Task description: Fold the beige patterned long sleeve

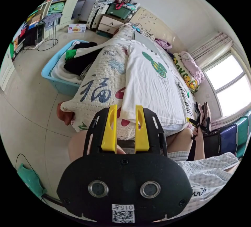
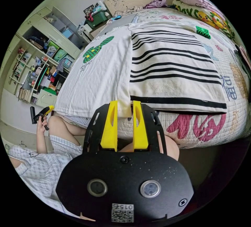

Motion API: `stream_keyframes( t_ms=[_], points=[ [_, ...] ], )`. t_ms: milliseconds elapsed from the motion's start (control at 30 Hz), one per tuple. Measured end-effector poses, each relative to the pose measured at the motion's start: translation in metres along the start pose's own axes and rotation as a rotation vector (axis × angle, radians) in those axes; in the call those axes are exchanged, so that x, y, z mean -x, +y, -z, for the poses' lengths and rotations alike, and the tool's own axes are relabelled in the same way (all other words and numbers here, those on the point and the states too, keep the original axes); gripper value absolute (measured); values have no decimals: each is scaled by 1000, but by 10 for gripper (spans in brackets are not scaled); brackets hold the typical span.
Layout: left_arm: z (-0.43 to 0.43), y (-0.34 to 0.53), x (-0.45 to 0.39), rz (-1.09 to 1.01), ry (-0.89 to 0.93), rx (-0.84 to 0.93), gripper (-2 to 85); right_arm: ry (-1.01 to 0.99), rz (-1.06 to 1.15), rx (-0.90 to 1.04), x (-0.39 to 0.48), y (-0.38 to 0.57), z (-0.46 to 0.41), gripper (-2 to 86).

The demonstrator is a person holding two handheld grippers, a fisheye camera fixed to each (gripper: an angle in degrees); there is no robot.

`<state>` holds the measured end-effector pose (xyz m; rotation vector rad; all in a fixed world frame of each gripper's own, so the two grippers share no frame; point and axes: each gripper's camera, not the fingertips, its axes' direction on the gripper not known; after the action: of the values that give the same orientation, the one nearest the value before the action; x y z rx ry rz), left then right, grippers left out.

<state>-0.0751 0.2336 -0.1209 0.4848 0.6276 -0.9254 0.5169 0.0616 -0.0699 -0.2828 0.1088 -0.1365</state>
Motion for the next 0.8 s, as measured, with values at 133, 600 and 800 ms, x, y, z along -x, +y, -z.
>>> stream_keyframes(
  t_ms=[133, 600, 800],
  points=[
    [6, 0, 3, 20, 3, 20, 67, -19, -8, 23, -8, 0, 0, 65],
    [49, 19, 1, -46, -85, -14, -7, 45, 47, 31, -18, 34, 11, -4],
    [25, 16, -12, -73, -191, 92, -6, 163, 87, 106, 1, 34, -27, -3]
  ],
)
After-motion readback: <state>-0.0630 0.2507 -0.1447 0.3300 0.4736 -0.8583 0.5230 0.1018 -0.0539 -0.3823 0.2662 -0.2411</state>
